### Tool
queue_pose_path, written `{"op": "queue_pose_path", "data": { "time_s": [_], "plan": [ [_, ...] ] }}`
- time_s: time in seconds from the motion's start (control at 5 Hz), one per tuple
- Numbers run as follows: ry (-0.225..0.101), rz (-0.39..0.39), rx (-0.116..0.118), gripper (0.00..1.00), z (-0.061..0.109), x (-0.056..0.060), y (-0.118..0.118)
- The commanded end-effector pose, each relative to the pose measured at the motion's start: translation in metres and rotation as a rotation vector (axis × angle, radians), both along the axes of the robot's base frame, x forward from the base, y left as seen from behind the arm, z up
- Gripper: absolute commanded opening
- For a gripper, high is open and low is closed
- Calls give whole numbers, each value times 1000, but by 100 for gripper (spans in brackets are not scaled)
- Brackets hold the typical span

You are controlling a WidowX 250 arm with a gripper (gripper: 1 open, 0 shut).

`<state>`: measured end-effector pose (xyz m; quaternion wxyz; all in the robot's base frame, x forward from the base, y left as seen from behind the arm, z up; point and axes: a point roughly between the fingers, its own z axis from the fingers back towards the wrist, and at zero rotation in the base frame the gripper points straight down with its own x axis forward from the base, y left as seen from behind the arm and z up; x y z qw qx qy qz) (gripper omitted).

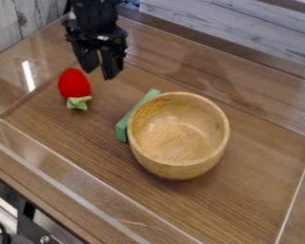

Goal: Move the red object to the right side of the table

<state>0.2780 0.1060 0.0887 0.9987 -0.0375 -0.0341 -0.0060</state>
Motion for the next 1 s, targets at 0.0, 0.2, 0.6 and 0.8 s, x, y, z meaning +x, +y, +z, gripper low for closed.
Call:
{"op": "queue_pose_path", "data": {
  "time_s": [0.0,0.2,0.6,0.8],
  "plan": [
    [-46,-70,35,100,16,-2,15],
    [-35,-135,42,100,16,-7,31],
    [-8,-147,52,100,-14,-2,35],
    [-8,-194,54,0,-21,0,37]
  ]
}}
